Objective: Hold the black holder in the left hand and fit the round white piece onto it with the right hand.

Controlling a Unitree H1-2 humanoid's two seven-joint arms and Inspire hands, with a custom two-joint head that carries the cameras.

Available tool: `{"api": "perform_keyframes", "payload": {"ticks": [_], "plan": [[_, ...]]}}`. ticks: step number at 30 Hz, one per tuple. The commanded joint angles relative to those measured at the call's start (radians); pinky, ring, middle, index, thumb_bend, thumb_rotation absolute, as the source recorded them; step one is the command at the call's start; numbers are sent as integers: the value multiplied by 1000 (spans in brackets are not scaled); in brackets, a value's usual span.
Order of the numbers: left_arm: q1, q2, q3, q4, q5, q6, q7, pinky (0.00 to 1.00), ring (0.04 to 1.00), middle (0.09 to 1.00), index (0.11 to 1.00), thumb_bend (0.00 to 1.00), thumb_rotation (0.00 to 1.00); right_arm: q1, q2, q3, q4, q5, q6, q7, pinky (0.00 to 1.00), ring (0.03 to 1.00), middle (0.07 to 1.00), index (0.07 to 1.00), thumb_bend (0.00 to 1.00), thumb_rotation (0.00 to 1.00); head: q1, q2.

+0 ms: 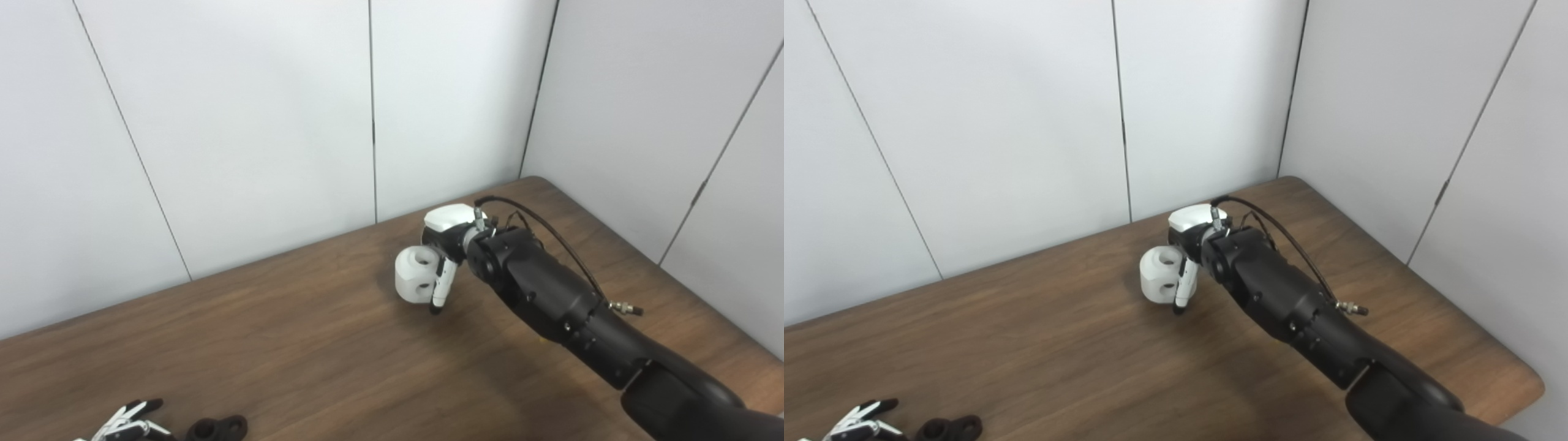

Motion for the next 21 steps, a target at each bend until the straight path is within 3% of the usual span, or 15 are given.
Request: {"api": "perform_keyframes", "payload": {"ticks": [1,4,8,9,10,11,15,21], "plan": [[16,20,-6,-10,1,16,-24,927,950,875,483,513,33,-25,-18,-14,-13,-7,-13,-49,397,477,530,577,1000,344,0,1],[16,20,-6,-8,3,15,-22,925,948,872,483,513,33,-20,-16,-20,-29,-5,-13,-62,363,453,521,591,997,315,0,1],[15,20,-5,-6,-2,12,-22,927,949,873,483,513,33,-12,-17,-24,-32,5,-42,-116,285,369,456,526,929,204,-1,1],[15,21,-5,-5,-2,8,-21,927,949,873,483,513,33,-11,-19,-23,-25,7,-50,-131,269,352,443,503,691,168,-1,1],[14,21,-5,-4,-2,6,-21,926,948,871,483,513,33,-10,-19,-23,-20,5,-54,-142,272,355,446,494,610,154,0,1],[14,21,-5,-3,-2,5,-20,925,948,870,483,513,33,-9,-19,-23,-18,3,-56,-150,276,364,453,493,565,65,0,1],[14,21,-5,-2,-1,6,-19,923,947,870,483,513,33,-1,-18,-29,-21,13,-63,-174,256,344,435,492,535,5,0,1],[17,20,-3,-6,-5,8,-21,922,946,869,483,513,33,11,-18,-33,-27,13,-79,-218,307,402,499,471,532,0,0,4]]}}
